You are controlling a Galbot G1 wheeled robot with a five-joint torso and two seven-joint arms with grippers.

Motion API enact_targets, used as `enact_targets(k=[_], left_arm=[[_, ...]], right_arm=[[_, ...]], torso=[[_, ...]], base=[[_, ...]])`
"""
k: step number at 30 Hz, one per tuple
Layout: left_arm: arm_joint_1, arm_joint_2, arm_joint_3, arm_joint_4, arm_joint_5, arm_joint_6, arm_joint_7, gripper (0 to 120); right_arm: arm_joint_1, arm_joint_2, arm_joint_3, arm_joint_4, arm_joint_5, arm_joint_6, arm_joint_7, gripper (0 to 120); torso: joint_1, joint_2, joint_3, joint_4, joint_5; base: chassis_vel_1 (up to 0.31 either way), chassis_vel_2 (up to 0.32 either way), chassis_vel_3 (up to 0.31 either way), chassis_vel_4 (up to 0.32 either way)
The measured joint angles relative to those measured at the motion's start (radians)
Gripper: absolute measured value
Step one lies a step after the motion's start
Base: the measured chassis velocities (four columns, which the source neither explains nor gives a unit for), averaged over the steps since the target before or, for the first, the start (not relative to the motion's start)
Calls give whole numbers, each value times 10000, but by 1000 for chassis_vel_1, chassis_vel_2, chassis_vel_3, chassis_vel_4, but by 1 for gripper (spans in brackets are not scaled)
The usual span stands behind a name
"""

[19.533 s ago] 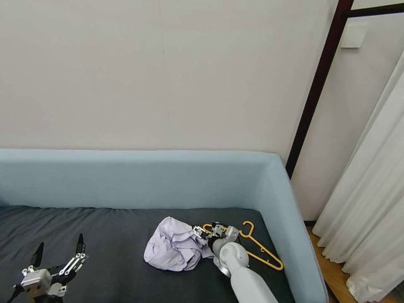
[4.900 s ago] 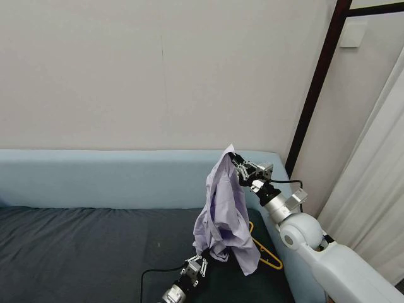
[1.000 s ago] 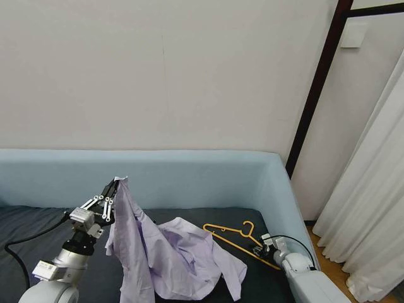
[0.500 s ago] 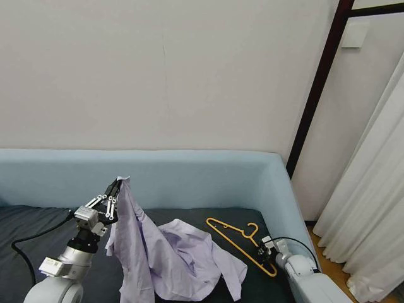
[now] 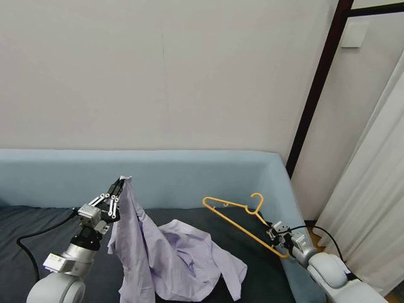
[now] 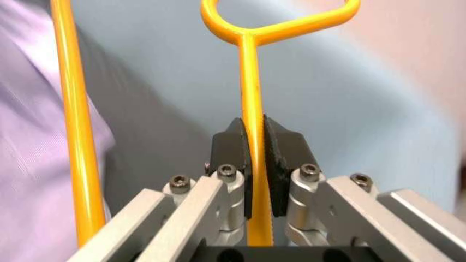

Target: Pick up the clothes from the sofa and hang them on the clothes hanger.

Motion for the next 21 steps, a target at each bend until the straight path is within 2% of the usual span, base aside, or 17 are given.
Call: enact_targets(k=[1,3,4,8,15,21], left_arm=[[25,-21,-48,-14,1,-3,-32,0],[51,-38,-78,-60,4,-5,-68,0],[51,-38,-78,-60,4,-5,-68,0],[135,-18,-98,-219,1,-4,-84,0],[334,194,-121,-462,-9,-21,-90,0],[562,209,-10,-801,-6,-22,-94,0]], right_arm=[[-297,-21,5,509,-549,296,424,5],[-771,89,-8,1135,-1678,685,1344,5],[-771,89,-8,1135,-1678,685,1344,5],[-1540,566,-66,1575,-3556,1177,2822,5],[-2015,940,-213,1947,-5084,1191,3696,5],[-1537,1336,-704,1487,-5873,1238,3651,5]], torso=[[0,0,0,5,10],[0,0,0,8,2],[0,0,0,8,2],[1,-1,1,0,10],[0,0,0,1,3],[0,-1,1,3,6]], base=[[0,0,0,0],[0,0,0,0],[0,0,0,0],[0,0,0,0],[0,0,0,0],[0,0,0,0]])
